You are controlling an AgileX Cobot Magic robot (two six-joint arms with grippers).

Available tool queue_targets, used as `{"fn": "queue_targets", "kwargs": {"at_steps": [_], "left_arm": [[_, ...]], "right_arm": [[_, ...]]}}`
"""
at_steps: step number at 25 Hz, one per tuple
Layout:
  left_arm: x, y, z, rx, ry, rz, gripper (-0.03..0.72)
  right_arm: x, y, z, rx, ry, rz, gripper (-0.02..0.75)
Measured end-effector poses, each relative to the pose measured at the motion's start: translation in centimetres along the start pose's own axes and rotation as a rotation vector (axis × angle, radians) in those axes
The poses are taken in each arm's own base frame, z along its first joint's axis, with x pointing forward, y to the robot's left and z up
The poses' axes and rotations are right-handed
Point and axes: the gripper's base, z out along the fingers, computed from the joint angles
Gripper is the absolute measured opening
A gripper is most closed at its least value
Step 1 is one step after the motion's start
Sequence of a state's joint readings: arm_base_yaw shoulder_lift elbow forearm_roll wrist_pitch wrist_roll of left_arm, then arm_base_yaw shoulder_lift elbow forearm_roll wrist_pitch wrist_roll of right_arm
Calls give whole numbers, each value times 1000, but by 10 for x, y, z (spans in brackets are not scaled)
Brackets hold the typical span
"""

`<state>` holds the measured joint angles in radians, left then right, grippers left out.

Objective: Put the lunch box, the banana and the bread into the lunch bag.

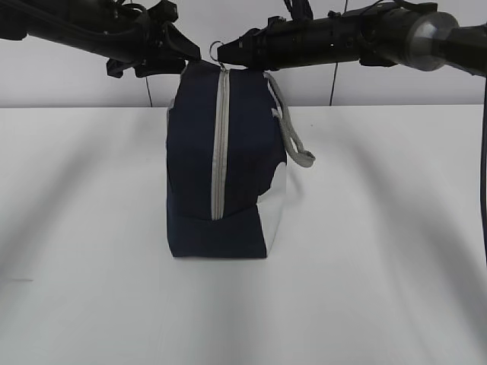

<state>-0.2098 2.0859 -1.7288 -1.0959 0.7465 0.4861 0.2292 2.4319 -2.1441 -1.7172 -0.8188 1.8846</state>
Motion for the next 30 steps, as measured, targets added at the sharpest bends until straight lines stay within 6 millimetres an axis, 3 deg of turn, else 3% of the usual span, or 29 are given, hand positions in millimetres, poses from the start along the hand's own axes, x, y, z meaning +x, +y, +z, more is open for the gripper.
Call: {"fn": "queue_targets", "kwargs": {"at_steps": [4,12,18,23,30], "left_arm": [[0,0,0,4,-2,-3,269],[0,-2,0,17,2,-7,372],[0,-2,0,18,2,-8,358],[2,-1,4,13,1,-8,300],[3,-2,5,8,3,0,293]], "right_arm": [[0,0,0,0,1,1,6],[2,-1,0,7,22,-1,6],[2,-1,0,8,25,-1,6],[2,0,0,6,25,-1,6],[2,0,0,6,25,-1,6]]}}
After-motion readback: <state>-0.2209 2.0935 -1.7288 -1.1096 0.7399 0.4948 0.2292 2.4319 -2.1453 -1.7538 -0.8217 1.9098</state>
